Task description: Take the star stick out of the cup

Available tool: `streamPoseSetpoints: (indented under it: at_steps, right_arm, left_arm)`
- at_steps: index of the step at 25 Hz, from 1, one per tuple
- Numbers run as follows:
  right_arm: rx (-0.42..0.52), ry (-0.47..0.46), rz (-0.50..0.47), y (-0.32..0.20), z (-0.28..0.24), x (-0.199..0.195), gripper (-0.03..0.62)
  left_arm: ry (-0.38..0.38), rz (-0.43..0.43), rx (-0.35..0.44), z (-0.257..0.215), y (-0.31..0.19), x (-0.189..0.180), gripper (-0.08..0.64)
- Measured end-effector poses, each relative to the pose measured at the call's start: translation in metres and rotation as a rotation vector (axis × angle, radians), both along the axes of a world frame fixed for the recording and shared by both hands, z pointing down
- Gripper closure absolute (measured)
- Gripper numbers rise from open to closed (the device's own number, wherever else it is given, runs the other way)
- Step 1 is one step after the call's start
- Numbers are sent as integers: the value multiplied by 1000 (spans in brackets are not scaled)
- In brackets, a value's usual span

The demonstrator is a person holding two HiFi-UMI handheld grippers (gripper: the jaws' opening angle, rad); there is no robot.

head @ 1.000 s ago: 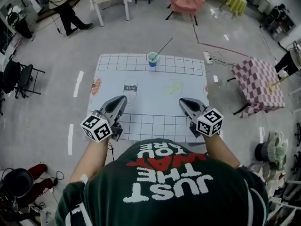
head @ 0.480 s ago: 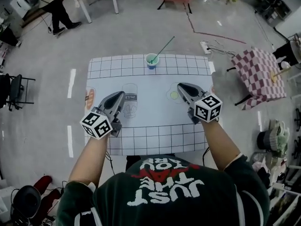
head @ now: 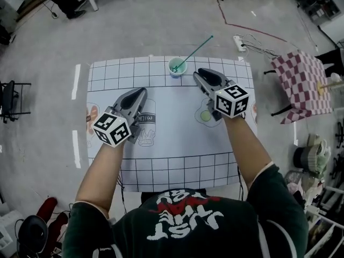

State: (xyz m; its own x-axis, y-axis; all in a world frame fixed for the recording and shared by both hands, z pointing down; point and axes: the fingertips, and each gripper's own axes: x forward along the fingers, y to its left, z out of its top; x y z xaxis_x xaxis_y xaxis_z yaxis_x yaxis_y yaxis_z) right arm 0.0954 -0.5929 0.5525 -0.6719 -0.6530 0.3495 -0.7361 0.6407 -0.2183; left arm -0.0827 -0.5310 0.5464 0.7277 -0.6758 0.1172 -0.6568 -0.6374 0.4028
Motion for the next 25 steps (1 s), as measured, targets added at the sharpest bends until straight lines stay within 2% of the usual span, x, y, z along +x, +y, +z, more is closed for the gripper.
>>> streamPoseSetpoints:
  at_steps: [6,14,21,25]
  right_arm:
    - [-43,-42,-1,-48,28,-9,489]
    - [-54,-126,-54,-62,37,-23,480]
    - [-48,-122,-65,-70,38,-27,479]
    - [-39,-118,-70,-70,39,-28,499]
  left_arm:
    - [21,16,-1,25,-44,19,560]
    - [40,59,11,43,-65,43,560]
    - [60,69,6,51,-68,50,560]
    - [68,68,3,54,-68,50,560]
